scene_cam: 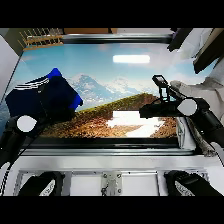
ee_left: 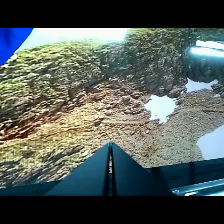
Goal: Fold the clothes and pants, and hang the long-sleeved shirts on hangers.
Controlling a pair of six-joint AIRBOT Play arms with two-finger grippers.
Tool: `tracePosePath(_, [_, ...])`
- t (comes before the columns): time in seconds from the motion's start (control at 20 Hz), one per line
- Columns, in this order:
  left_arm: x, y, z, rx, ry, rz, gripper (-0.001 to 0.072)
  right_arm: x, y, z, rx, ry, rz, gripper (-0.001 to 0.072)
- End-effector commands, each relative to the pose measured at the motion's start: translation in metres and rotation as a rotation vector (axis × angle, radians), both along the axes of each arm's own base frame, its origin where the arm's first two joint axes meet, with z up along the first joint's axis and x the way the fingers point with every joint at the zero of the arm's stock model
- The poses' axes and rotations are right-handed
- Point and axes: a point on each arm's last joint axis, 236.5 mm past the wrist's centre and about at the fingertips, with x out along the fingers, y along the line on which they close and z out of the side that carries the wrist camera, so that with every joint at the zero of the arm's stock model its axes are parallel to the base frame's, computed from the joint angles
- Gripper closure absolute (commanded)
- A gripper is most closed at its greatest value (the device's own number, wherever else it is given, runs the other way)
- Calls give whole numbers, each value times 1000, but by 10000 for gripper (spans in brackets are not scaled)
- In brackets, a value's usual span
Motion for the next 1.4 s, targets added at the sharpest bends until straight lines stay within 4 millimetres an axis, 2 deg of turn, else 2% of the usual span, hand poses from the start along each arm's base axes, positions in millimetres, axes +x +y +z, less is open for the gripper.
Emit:
tracePosePath(0.0, [0,0,0,0,-1,0,703,0,0,-1,0,2,1,696])
tracePosePath(0.05, [16,4,10,-4,-73,34,703,0,0,-1,0,2,1,696])
tracePosePath(0.1, [38,14,26,33,-190,48,-6,0,0,-1,0,2,1,696])
tracePosePath(0.15, [65,38,47,172,-319,7,29,0,0,-1,0,2,1,696])
tracePosePath(0.2, [81,58,51,256,-328,1,29,0,0,-1,0,2,1,696])
tracePosePath(0.3, [108,99,38,394,-242,-5,29,0,0,-1,0,2,1,696])
tracePosePath(0.4, [130,132,2,499,-99,-59,29,0,0,-1,0,2,1,696])
tracePosePath(0.5, [147,151,-44,527,40,-103,29,0,0,-1,0,2,1,696])
tracePosePath(0.55, [154,158,-67,531,100,-116,29,0,0,-1,0,2,1,696])
tracePosePath(0.65, [164,167,-101,533,178,-130,28,0,0,-1,0,2,1,696])
tracePosePath(0.75, [172,168,-117,527,220,-144,29,0,0,-1,0,2,1,696])
tracePosePath(0.9, [177,158,-125,522,257,-175,32,0,0,-1,0,2,1,696])
tracePosePath(0.95, [178,153,-125,513,265,-163,234,0,0,-1,0,2,1,696])
tracePosePath(1.0, [178,149,-123,507,274,-157,508,0,0,-1,0,2,1,696])
tracePosePath(1.05, [177,142,-118,500,276,-168,660,0,0,-1,0,2,1,696])
tracePosePath(1.1, [176,133,-108,500,278,-188,704,0,0,-1,0,2,1,696])
tracePosePath(1.2, [174,103,-76,511,238,-244,704,0,1,0,1,0,0,696])
tracePosePath(1.25, [171,82,-57,513,201,-279,704,0,0,0,1,0,0,696])
tracePosePath(1.35, [155,22,-16,453,108,-368,704,0,3,1,14,5,-4,696])
